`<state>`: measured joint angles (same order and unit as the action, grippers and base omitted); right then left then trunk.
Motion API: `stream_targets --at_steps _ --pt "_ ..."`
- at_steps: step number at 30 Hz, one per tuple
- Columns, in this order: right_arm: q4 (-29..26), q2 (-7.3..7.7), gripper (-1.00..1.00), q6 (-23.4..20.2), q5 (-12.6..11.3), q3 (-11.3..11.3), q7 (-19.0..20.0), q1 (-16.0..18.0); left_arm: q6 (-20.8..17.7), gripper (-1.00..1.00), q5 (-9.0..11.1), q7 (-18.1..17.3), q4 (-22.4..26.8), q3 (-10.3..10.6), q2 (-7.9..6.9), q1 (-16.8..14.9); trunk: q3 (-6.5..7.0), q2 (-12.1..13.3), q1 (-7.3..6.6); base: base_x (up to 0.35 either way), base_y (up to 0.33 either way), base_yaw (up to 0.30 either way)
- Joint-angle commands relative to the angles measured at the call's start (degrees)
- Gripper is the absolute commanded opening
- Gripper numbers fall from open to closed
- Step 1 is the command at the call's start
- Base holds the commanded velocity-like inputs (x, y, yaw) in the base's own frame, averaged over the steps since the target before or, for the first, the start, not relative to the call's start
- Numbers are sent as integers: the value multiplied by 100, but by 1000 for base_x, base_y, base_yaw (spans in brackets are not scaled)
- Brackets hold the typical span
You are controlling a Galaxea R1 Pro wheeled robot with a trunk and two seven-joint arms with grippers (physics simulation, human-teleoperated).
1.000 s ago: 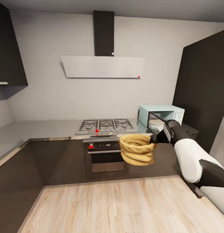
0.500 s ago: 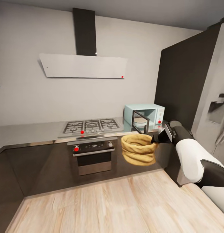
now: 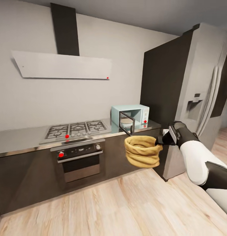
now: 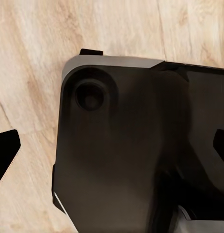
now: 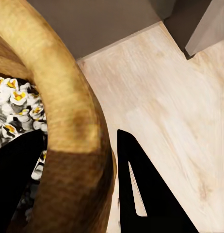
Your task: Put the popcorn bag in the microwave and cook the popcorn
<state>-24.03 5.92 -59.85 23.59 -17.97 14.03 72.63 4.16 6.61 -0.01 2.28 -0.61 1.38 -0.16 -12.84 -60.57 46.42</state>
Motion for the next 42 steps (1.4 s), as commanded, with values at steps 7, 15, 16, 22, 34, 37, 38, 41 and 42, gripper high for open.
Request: stream_targets --at_steps 7,15,16,22,34,37,38,41,42 --pt "-5 100 -100 -15 41 -54 47 5 16 100 51 0 1 -1 -6 -2 -7 -5 0 0 0 -298" --pt "-5 136 -100 -15 49 -358 56 5 16 100 51 0 1 -1 -6 -2 -7 -5 0 0 0 -298" --pt "-5 137 -100 -15 49 -361 56 5 15 100 51 0 1 -1 -6 -2 -7 -5 0 0 0 -298" --pt "-5 138 -100 -15 49 -365 56 5 15 100 51 1 1 -1 -6 -2 -7 -5 0 0 0 -298" --pt "-5 138 -100 -15 58 -365 55 5 -5 100 47 -8 -7 8 3 -2 -7 -5 0 51 0 -263" --pt "-5 138 -100 -15 54 -364 54 5 -43 100 51 -8 -8 19 3 -2 -7 -5 0 308 0 -19" --pt "-3 135 -100 -15 52 -363 51 5 -49 100 51 -8 -8 21 3 -2 -7 -5 0 320 0 -4" --pt "3 130 -100 -15 55 -362 41 5 -55 100 51 -8 -8 21 3 -2 -7 -5 0 322 0 -2" --pt "3 129 -100 -15 54 -363 43 5 -55 100 51 -8 -8 19 4 -2 -7 -5 0 323 0 0"
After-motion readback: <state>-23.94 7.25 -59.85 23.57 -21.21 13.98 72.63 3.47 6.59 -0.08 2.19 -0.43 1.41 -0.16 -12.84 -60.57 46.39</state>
